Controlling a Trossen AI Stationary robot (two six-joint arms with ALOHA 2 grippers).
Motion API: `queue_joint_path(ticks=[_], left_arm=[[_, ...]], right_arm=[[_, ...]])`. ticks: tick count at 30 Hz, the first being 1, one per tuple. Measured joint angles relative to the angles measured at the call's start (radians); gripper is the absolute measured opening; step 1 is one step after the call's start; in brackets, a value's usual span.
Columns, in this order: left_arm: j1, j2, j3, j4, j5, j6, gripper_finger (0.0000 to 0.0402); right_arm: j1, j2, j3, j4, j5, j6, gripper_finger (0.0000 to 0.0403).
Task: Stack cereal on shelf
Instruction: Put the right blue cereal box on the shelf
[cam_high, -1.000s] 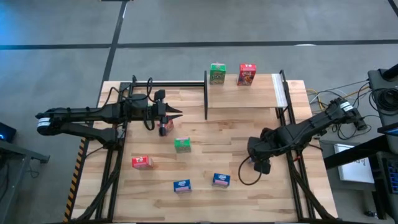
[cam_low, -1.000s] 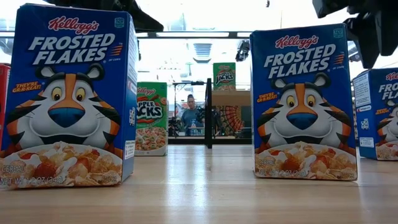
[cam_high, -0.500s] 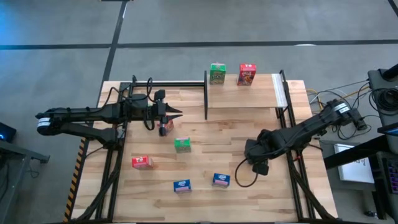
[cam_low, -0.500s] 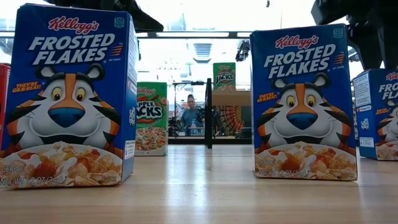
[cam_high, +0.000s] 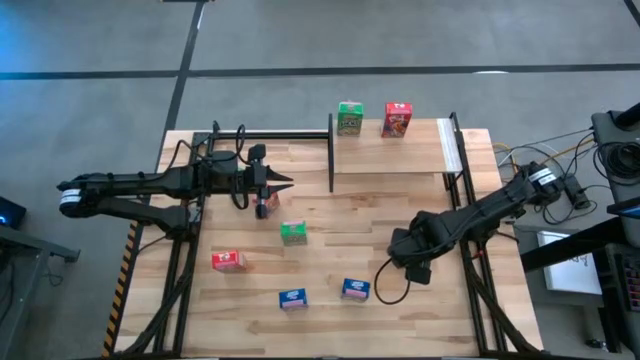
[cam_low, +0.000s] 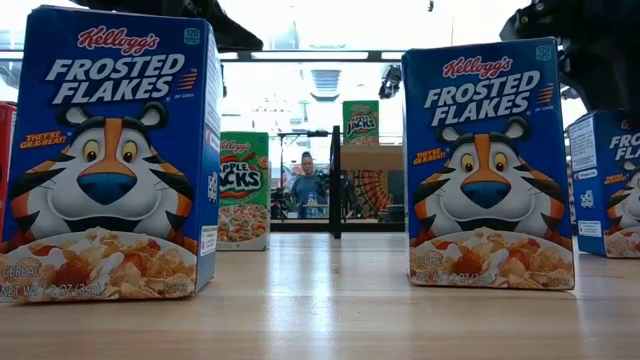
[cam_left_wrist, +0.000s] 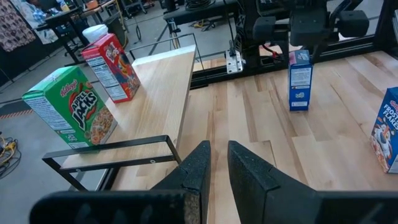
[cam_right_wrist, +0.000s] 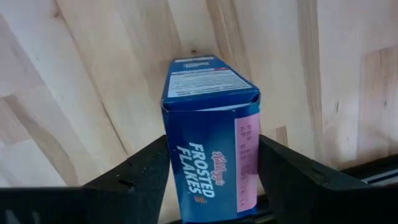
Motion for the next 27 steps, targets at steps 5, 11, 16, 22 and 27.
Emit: queue_joint_path(ticks=[5, 11, 16, 22, 27], left_arm=[[0.000, 0.000, 0.000, 0.000, 0.000, 0.000, 0.0038], [0.000, 0.000, 0.000, 0.000, 0.000, 0.000, 0.0038], [0.000, 0.000, 0.000, 0.000, 0.000, 0.008, 0.0038], [0.000, 0.000, 0.000, 0.000, 0.000, 0.008, 0.0038], [0.000, 0.000, 0.000, 0.000, 0.000, 0.008, 0.0038]], right_arm=[[0.000, -0.013, 0.000, 0.003, -0.001, 0.001, 0.0180], [0.000, -0.013, 0.000, 0.005, 0.000, 0.001, 0.0165], [-0.011, -0.020, 0.031, -0.002, -0.016, -0.005, 0.0159], [-0.076, -0.020, 0.168, -0.066, -0.019, -0.011, 0.0151], [-0.169, -0.021, 0.322, -0.083, -0.011, -0.062, 0.0144]])
